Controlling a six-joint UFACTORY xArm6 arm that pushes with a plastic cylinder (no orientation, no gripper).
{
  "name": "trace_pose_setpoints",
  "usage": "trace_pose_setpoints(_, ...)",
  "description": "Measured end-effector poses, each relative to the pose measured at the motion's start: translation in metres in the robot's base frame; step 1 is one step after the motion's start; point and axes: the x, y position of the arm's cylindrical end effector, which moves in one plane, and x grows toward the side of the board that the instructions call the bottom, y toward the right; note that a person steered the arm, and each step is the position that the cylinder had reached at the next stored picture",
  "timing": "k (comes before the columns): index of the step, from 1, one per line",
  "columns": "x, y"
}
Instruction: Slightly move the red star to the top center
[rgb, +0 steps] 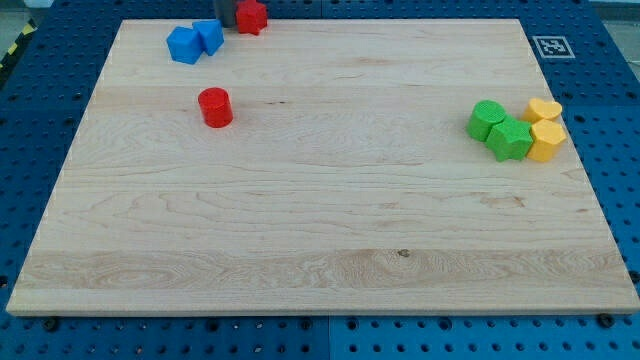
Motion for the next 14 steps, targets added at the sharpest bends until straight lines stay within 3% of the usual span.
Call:
trace_pose_setpoints(2,0.010,0.019)
trace_pose_setpoints(3,0.096,0.093)
trace_pose_setpoints(4,0.136,0.124)
trace_pose_setpoints(5,0.123,0.124)
trace_pose_setpoints(7,0.037,0.192)
trace_pose_setpoints(8,0.014,0.181)
trace_pose_setpoints(10,0.012,0.128)
trace_pose_setpoints(14,0.027,0.113)
